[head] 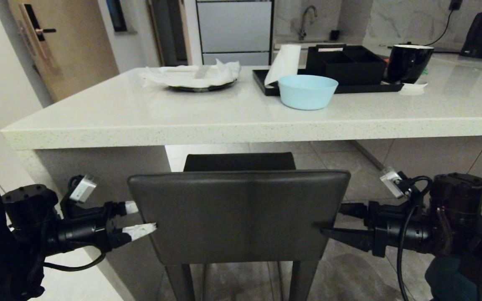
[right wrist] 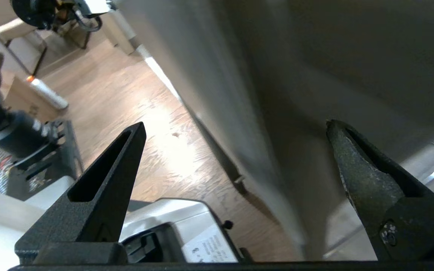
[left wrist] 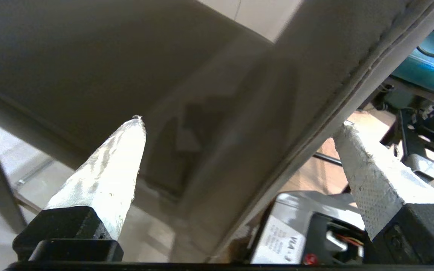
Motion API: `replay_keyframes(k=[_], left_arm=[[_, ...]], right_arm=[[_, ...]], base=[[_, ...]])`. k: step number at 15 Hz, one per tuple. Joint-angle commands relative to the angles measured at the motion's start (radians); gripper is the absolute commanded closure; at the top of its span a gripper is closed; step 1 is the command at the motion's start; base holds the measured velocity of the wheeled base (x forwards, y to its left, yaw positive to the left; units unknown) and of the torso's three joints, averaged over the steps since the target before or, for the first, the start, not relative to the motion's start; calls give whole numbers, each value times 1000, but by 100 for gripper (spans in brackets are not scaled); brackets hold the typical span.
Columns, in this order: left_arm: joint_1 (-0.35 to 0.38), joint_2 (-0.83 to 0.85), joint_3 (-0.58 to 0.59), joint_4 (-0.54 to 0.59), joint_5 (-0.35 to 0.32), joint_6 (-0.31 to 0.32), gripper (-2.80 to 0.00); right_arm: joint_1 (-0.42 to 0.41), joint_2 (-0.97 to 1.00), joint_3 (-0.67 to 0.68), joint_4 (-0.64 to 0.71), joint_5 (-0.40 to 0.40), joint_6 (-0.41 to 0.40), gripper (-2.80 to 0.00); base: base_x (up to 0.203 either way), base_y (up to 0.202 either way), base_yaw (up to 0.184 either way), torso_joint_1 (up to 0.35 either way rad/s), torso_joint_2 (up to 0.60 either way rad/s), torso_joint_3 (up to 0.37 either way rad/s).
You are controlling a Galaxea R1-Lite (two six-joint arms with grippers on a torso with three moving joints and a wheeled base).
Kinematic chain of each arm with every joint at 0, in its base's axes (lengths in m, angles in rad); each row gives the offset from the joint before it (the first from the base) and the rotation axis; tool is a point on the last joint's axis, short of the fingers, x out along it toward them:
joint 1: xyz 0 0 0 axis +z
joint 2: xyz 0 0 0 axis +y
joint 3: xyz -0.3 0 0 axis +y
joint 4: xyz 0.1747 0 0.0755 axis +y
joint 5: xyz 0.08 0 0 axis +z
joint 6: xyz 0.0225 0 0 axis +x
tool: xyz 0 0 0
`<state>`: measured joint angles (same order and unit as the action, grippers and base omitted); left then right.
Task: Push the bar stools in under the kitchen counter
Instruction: Pull the gray chair out from under the dining table
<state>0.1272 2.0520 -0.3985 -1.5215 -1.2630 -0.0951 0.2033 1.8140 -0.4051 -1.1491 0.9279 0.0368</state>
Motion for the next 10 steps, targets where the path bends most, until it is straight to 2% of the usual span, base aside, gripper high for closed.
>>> replay_keyframes(k=[1, 2, 5, 10], left_arm=[[-8, -29, 34, -9, -6, -1, -280], [-7, -35, 53, -9, 15, 0, -280], [-39, -38, 86, -9, 180, 7, -280], [-98, -59, 95, -9, 194, 12, -280]], right_arm=[[50, 1, 0, -7, -9, 5, -280], [70, -1, 1, -7, -29, 7, -280], [68, -1, 5, -7, -37, 9, -280], [70, -2, 9, -7, -38, 9, -280]], base=[[0, 0, 0, 0, 0, 0], [0, 0, 0, 0, 0, 0], [0, 0, 0, 0, 0, 0], [0, 0, 0, 0, 0, 0]])
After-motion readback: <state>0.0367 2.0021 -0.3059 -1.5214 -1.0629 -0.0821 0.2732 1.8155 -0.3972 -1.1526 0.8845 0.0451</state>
